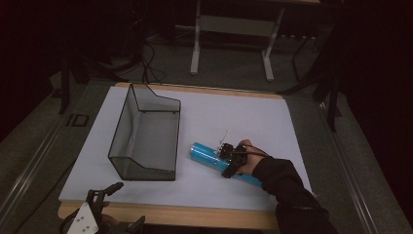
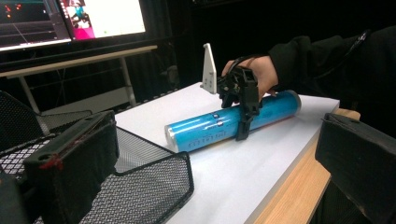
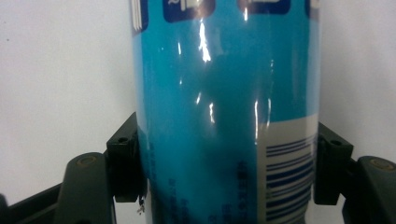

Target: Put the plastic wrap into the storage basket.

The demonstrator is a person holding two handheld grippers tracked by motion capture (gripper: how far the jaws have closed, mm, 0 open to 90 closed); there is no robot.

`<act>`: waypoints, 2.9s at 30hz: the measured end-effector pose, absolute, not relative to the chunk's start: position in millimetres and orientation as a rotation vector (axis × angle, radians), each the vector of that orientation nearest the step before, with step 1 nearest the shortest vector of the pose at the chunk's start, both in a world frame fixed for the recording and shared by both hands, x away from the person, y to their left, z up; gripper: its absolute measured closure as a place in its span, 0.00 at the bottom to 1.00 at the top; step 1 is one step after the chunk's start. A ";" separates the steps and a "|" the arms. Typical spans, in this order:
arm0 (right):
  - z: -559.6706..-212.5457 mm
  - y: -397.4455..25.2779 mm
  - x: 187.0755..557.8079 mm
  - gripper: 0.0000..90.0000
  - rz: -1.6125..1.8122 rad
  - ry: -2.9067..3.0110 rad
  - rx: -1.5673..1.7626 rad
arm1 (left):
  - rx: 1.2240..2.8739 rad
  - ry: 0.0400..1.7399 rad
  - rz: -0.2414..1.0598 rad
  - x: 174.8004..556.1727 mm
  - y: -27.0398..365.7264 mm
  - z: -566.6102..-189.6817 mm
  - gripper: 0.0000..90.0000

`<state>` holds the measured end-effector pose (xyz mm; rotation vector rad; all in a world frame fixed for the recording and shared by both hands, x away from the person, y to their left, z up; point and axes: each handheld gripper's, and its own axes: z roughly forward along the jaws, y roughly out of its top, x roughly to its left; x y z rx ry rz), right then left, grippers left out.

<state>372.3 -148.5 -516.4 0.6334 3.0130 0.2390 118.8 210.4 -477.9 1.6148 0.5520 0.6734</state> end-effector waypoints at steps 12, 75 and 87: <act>-511.0 -147.8 370.3 0.35 0.261 3.009 0.656 | 1.627 0.552 0.675 119.8 209.5 -478.5 0.00; -342.5 -67.5 395.0 0.35 1.472 2.350 1.184 | 1.635 0.547 0.688 118.1 208.9 -477.9 0.00; -340.2 -34.8 408.0 0.35 1.564 2.198 1.315 | 1.633 0.538 0.679 117.7 209.4 -477.5 0.00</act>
